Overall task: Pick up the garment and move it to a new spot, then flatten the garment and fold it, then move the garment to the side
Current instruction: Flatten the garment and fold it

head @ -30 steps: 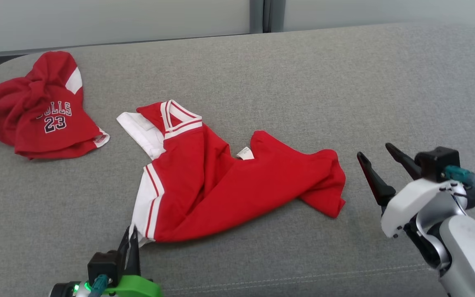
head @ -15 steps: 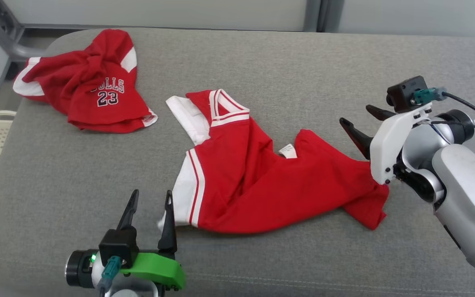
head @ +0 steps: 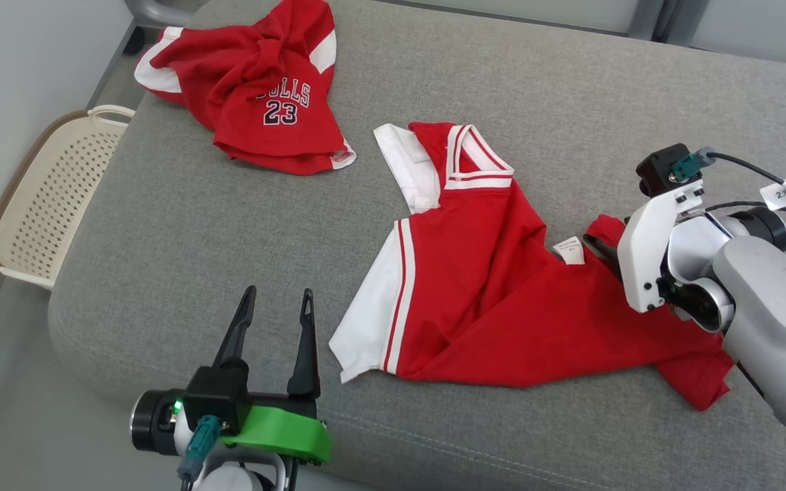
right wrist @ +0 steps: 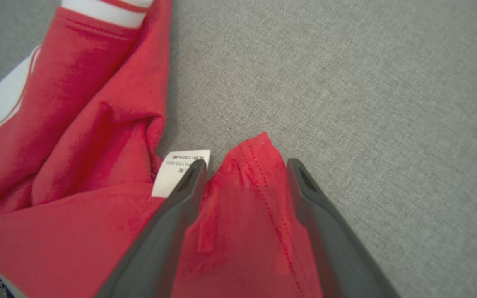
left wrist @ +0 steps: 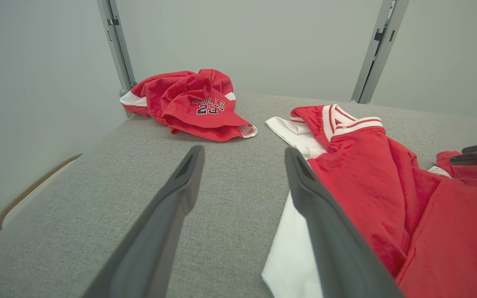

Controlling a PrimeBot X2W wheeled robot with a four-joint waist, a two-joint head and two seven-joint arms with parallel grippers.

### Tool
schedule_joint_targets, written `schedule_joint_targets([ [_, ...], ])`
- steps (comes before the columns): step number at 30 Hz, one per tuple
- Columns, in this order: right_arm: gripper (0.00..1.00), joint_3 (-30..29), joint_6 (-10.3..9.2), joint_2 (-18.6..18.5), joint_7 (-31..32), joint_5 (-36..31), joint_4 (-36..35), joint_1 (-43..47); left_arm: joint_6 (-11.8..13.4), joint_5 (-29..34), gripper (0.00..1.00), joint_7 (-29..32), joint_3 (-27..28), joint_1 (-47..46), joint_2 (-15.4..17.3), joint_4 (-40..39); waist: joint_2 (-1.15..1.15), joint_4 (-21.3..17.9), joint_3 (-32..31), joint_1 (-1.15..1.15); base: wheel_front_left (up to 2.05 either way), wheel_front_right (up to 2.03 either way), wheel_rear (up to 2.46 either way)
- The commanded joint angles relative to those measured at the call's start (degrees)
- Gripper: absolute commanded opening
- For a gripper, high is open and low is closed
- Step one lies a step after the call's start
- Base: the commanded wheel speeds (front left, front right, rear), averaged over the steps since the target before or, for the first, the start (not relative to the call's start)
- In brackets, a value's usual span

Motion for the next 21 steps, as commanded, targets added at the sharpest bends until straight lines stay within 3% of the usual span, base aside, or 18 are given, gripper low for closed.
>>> schedule_joint_targets([
  [1,1.0,0.5,-0.06,-0.7,0.2,0.6,0.8,-1.0,-0.5,0.6,1.0,0.0,0.4,0.1,-0.3,-0.2,0.0,1.4,1.1,0.0,0.0,0.0,0.0],
  [4,1.0,2.2,-0.06,-0.8,0.8,1.7,2.3,-1.4,-0.9,1.1,1.0,0.0,0.8,0.2,-0.7,-0.3,0.0,1.6,1.3,0.0,0.0,0.0,0.0],
  [6,0.47,3.1,-0.06,-0.9,1.4,2.8,3.1,-1.9,-1.1,1.3,1.0,0.0,1.1,0.3,-1.1,-0.2,0.0,1.6,1.4,0.0,0.0,0.0,0.0],
  [8,0.22,4.1,-0.06,-1.3,1.7,3.3,3.7,-2.4,-1.4,1.5,1.0,0.0,1.4,0.3,-1.4,-0.2,0.0,1.6,1.6,0.0,0.0,0.0,0.0],
  [9,0.0,4.5,-0.06,-1.4,1.6,3.6,3.9,-2.5,-1.5,1.6,1.0,0.0,1.5,0.3,-1.5,-0.2,0.0,1.5,1.7,0.0,0.0,0.0,0.0],
  [21,0.0,5.7,-0.07,-2.4,-9.6,-0.7,6.7,-11.3,-2.9,3.1,1.0,0.0,3.1,0.4,-2.5,0.2,0.0,0.6,1.9,0.0,0.0,0.0,0.0],
])
